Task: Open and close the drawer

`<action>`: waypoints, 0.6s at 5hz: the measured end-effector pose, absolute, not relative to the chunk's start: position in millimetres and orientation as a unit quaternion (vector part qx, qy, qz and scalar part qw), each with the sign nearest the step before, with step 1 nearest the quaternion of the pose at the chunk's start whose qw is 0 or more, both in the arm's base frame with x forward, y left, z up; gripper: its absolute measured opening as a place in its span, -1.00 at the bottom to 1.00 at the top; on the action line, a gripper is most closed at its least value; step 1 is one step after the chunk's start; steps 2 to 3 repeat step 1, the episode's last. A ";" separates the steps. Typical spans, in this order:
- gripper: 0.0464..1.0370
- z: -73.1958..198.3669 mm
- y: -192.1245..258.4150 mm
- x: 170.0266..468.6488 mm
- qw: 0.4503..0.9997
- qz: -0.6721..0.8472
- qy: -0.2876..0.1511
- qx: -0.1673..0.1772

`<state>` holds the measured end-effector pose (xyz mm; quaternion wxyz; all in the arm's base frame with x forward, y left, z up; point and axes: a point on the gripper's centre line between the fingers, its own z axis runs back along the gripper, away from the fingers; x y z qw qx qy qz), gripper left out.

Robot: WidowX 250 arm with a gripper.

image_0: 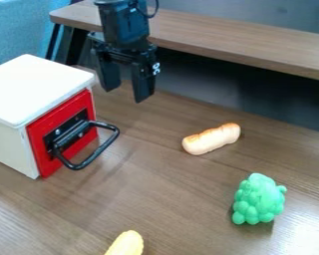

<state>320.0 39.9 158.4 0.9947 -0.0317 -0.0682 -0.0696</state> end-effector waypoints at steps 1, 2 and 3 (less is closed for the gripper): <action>0.92 178.9 40.2 319.6 0.993 -0.074 -0.087 -0.027; 0.92 178.9 40.2 319.6 0.993 -0.074 -0.087 -0.027; 0.92 178.9 40.2 319.6 0.993 -0.074 -0.087 -0.027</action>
